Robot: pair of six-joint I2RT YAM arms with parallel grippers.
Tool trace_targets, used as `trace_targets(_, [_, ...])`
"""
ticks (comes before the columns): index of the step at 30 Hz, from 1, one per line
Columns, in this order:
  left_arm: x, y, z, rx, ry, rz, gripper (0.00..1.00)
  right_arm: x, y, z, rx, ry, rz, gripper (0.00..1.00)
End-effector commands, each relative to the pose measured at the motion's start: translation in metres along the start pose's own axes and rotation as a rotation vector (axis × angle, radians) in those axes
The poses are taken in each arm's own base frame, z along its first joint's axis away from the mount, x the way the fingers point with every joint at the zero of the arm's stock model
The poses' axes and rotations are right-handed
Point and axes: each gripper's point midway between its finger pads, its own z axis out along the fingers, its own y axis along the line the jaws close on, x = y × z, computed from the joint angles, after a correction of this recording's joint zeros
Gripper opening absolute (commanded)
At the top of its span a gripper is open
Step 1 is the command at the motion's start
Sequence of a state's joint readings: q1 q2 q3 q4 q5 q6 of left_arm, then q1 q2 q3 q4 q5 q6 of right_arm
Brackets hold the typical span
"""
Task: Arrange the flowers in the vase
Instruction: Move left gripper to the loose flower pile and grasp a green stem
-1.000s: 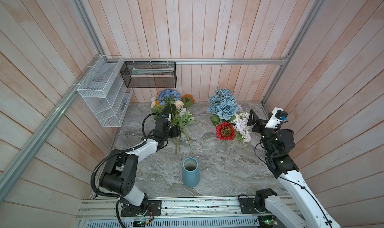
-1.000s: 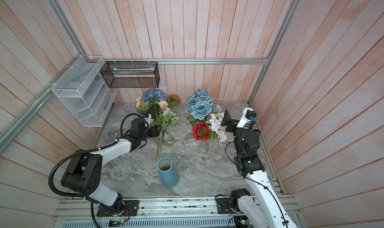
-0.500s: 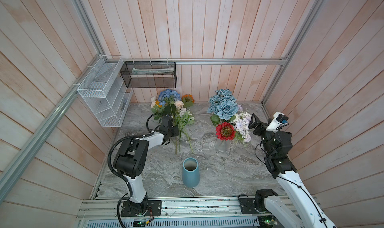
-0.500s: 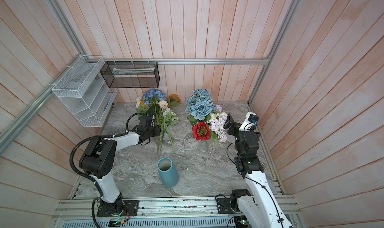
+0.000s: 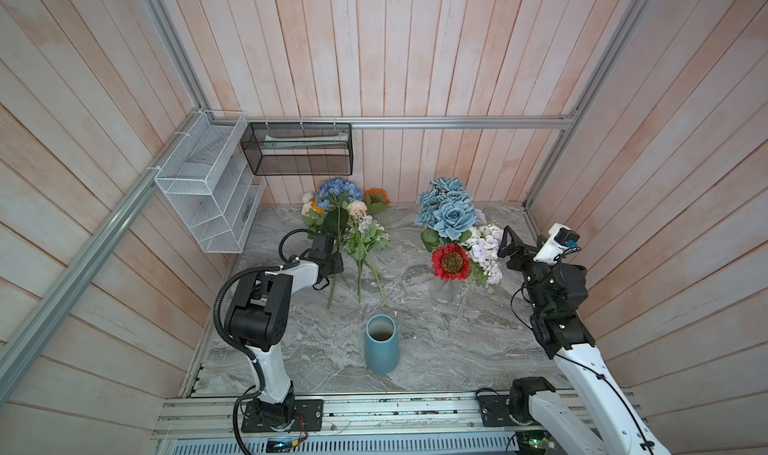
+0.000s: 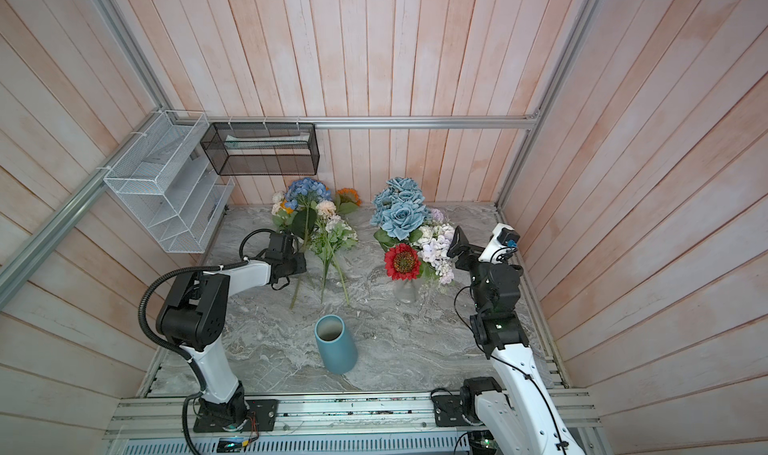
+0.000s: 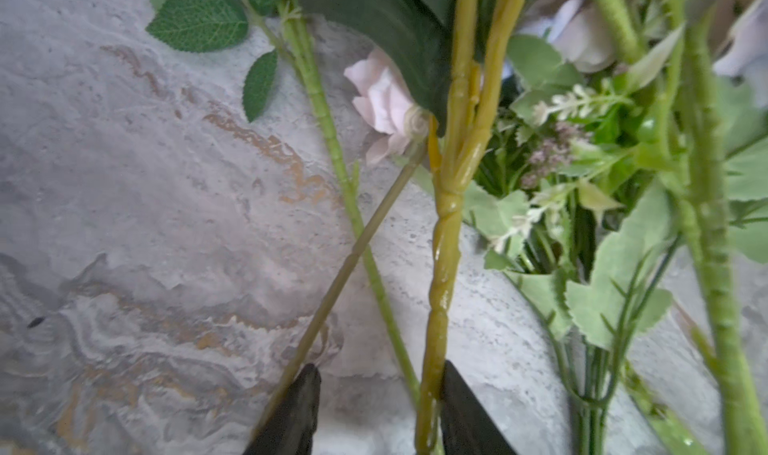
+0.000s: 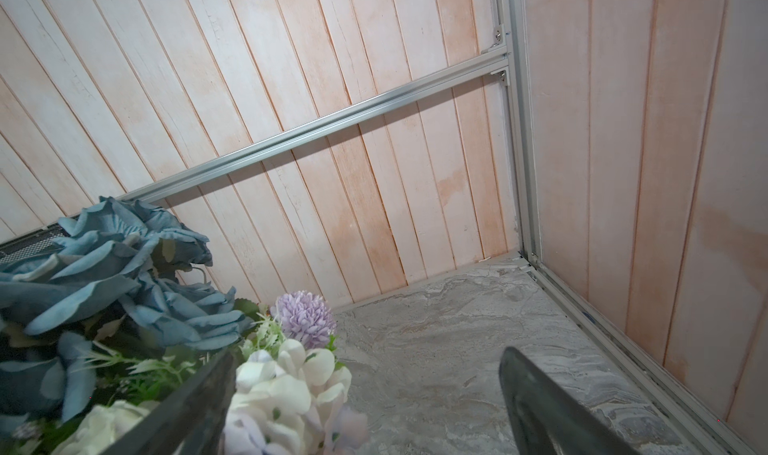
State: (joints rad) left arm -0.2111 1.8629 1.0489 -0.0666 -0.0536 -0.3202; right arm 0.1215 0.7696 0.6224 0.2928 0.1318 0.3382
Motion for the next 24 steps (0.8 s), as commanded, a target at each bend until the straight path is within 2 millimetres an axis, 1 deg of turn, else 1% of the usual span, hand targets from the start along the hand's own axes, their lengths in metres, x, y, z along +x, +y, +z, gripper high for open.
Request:
trace_targets(1, [-0.002, -0.001, -0.007, 0.027, 0.001, -0.020, 0.47, -0.010, 0.003, -0.002, -0.015, -0.034, 0.013, 0.98])
trace_targets(4, [-0.001, -0.003, -0.004, 0.038, 0.020, -0.015, 0.47, -0.012, 0.004, -0.003, -0.022, -0.038, 0.022, 0.98])
trace_targets(8, [-0.002, -0.006, -0.004, 0.056, 0.018, -0.013, 0.49, -0.015, 0.004, -0.005, -0.015, -0.043, 0.017, 0.98])
trace_targets(11, [-0.002, -0.007, -0.004, 0.060, 0.019, -0.006, 0.45, -0.021, 0.004, -0.007, -0.008, -0.054, 0.005, 0.98])
trace_targets(14, [-0.004, -0.002, -0.004, 0.032, 0.020, -0.011, 0.41, -0.026, 0.002, -0.007, 0.009, -0.058, -0.007, 0.98])
trace_targets(15, [-0.005, 0.000, -0.005, 0.019, 0.017, -0.014, 0.42, -0.027, 0.001, -0.007, 0.019, -0.054, -0.010, 0.98])
trace_targets(17, [-0.008, 0.005, -0.008, -0.007, 0.014, -0.014, 0.46, -0.027, 0.000, -0.006, 0.028, -0.050, -0.012, 0.98])
trace_targets(19, [-0.011, 0.008, -0.015, -0.031, 0.006, -0.014, 0.53, -0.027, 0.001, -0.007, 0.022, -0.050, -0.011, 0.98])
trace_targets(21, [-0.017, 0.006, -0.027, -0.020, -0.018, -0.018, 0.57, -0.028, 0.002, -0.007, 0.016, -0.055, -0.009, 0.98])
trace_targets(22, [-0.021, 0.002, -0.034, 0.004, -0.032, -0.024, 0.58, -0.029, 0.003, -0.007, 0.013, -0.058, -0.008, 0.98])
trace_targets(24, [-0.031, -0.014, -0.050, 0.089, -0.070, -0.037, 0.60, -0.028, 0.004, -0.007, 0.004, -0.058, -0.007, 0.98])
